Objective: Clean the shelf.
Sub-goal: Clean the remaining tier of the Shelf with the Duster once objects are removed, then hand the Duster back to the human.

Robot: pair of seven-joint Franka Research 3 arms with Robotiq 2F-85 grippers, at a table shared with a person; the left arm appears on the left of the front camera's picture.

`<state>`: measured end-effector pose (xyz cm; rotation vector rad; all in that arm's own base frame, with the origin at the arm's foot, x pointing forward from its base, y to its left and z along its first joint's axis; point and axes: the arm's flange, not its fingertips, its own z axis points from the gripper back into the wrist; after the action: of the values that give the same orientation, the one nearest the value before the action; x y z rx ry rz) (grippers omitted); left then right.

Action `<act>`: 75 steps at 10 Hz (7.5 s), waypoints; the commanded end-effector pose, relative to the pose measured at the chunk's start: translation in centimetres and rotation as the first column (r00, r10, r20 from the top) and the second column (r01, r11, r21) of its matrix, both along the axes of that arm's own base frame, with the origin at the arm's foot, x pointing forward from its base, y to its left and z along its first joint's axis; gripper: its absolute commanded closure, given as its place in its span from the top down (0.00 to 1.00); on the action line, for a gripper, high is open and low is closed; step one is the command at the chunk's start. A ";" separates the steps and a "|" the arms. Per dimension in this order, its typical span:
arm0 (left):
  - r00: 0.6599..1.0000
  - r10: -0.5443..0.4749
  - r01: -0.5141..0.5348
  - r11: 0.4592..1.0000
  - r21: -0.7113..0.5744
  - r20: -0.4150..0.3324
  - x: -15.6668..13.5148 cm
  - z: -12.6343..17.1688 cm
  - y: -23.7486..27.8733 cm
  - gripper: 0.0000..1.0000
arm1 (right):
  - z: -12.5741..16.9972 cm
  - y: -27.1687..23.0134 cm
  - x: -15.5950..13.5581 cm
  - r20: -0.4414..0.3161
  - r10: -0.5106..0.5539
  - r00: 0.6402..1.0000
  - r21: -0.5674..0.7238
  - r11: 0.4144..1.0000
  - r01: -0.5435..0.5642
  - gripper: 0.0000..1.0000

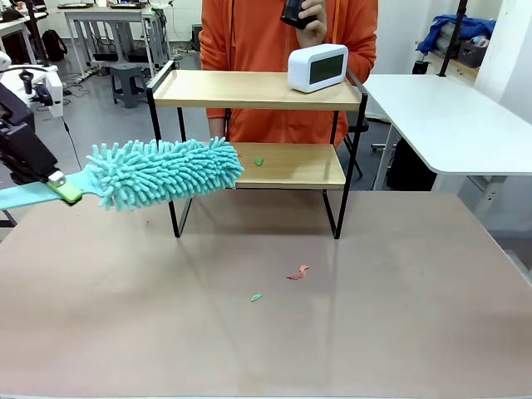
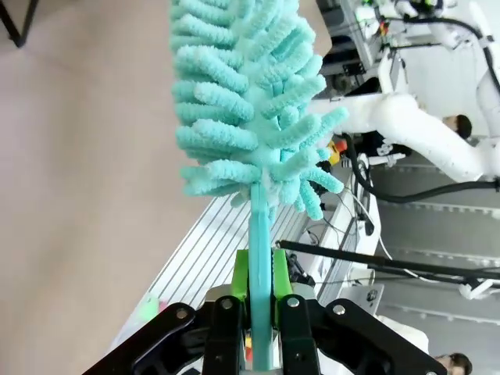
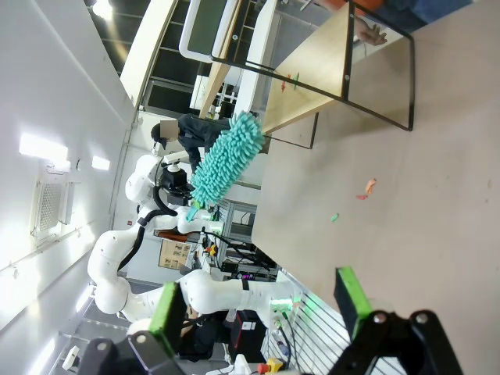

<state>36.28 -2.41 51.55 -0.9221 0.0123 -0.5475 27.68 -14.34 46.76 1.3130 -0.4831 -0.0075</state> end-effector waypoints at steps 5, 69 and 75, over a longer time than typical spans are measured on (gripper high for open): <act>0.927 0.359 -0.361 0.933 -0.008 0.109 -1.2 -0.8 -5.9 0.13 | 0.1 0.0 0.3 0.035 -0.003 0.999 0.011 1.000 0.003 1.00; 0.733 0.677 -0.665 0.691 -0.283 -0.068 0.8 1.9 17.0 0.13 | 2.2 1.7 1.9 0.047 0.044 0.998 -0.052 0.998 -0.042 1.00; 0.904 -0.321 0.403 0.859 -0.316 0.281 -6.9 6.8 13.4 0.13 | 8.8 21.1 7.2 0.230 0.569 0.790 -0.304 0.813 -0.497 1.00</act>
<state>28.19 9.92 59.90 -1.2543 -0.2567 -0.7098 34.08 7.11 57.51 1.1562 -0.3060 0.6859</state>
